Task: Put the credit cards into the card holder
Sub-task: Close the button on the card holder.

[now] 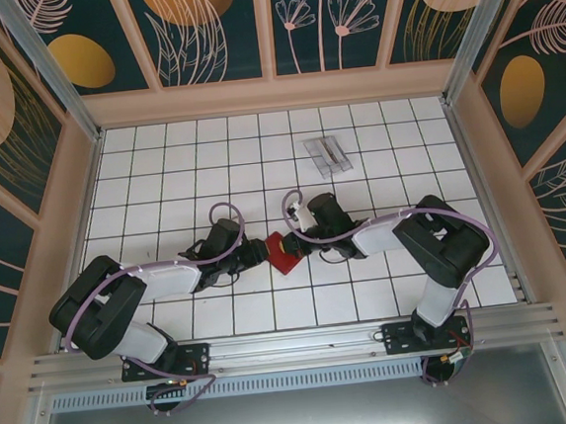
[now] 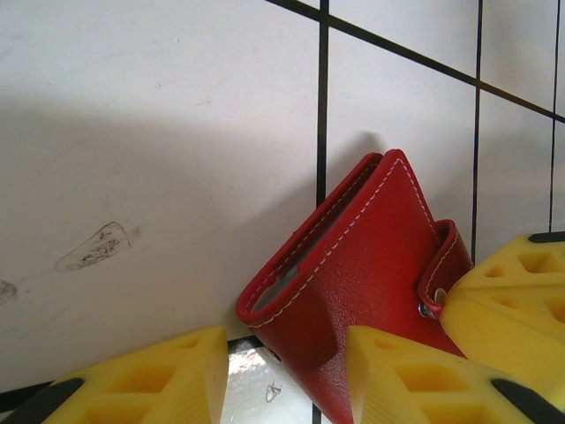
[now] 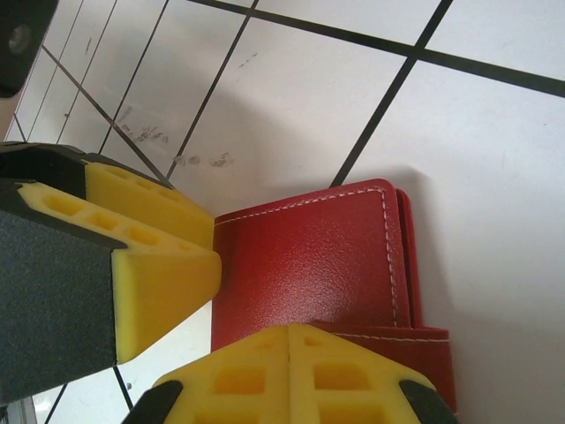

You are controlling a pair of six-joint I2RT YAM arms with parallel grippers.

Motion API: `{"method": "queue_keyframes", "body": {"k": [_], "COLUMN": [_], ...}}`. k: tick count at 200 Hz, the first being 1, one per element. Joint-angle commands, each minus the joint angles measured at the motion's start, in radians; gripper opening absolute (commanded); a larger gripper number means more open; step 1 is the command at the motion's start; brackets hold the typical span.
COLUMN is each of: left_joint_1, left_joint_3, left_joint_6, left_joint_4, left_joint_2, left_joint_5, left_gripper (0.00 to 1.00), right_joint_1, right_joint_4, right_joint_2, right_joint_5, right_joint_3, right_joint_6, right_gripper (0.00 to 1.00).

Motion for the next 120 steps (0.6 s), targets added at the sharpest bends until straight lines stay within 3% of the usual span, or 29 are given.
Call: {"method": "queue_keyframes", "body": {"k": [1,37,120], "left_joint_1": [0.003,0.003,0.009], "left_joint_3": [-0.007,-0.013,-0.008], "left_joint_6": [-0.012,-0.020,-0.001], "left_joint_4": [0.012,0.021,0.004], "left_joint_2": [0.062,0.071,0.047], "left_joint_5": [-0.004,-0.004,0.003], "left_gripper": [0.41,0.41,0.44], "right_joint_1": [0.026,0.072,0.170], "right_joint_4": [0.013,0.108,0.007], "right_joint_2": [0.000,-0.014,0.063], "right_joint_5": [0.042,0.167,0.449], "right_joint_3": [-0.060,-0.151,-0.138], "right_joint_6": [-0.007,-0.063,-0.156], "right_gripper": [0.00,0.00,0.00]}}
